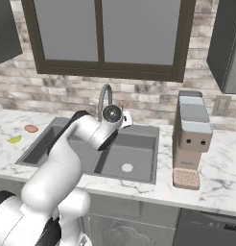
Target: Turn on the sink faucet. Then move the lemon wedge from the counter to the sink. Turn off the sink. Move the vegetable from the sink to the pot next to the stove. Finally move the pot to the rear left burner.
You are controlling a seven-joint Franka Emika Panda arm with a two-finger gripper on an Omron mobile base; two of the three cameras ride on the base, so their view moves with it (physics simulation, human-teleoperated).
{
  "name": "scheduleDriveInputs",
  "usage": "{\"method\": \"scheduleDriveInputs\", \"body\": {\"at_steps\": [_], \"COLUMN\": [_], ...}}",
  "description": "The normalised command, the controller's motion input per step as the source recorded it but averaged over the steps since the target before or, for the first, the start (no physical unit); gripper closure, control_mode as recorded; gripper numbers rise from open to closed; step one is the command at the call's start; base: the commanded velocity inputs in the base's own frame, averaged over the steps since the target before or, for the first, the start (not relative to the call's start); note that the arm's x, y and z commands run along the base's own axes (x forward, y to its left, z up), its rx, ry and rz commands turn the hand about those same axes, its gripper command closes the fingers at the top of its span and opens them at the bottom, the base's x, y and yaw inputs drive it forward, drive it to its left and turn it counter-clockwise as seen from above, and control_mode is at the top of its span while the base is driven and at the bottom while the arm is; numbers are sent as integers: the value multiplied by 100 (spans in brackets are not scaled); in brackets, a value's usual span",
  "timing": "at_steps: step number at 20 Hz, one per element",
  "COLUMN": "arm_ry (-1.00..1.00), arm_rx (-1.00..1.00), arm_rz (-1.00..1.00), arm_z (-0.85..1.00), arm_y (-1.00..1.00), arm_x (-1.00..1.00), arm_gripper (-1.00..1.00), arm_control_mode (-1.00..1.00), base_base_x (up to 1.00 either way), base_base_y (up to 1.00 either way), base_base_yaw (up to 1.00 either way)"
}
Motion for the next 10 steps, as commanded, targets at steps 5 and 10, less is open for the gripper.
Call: {"method": "scheduleDriveInputs", "body": {"at_steps": [5, 10], "arm_ry": [-3, -8], "arm_rx": [1, 0], "arm_rz": [4, 4], "arm_z": [-3, 0], "arm_y": [-16, -1], "arm_x": [27, 16], "arm_gripper": [-100, -100], "arm_control_mode": [-100, -100], "base_base_x": [0, 0], "base_base_y": [0, 0], "base_base_yaw": [0, 0]}}
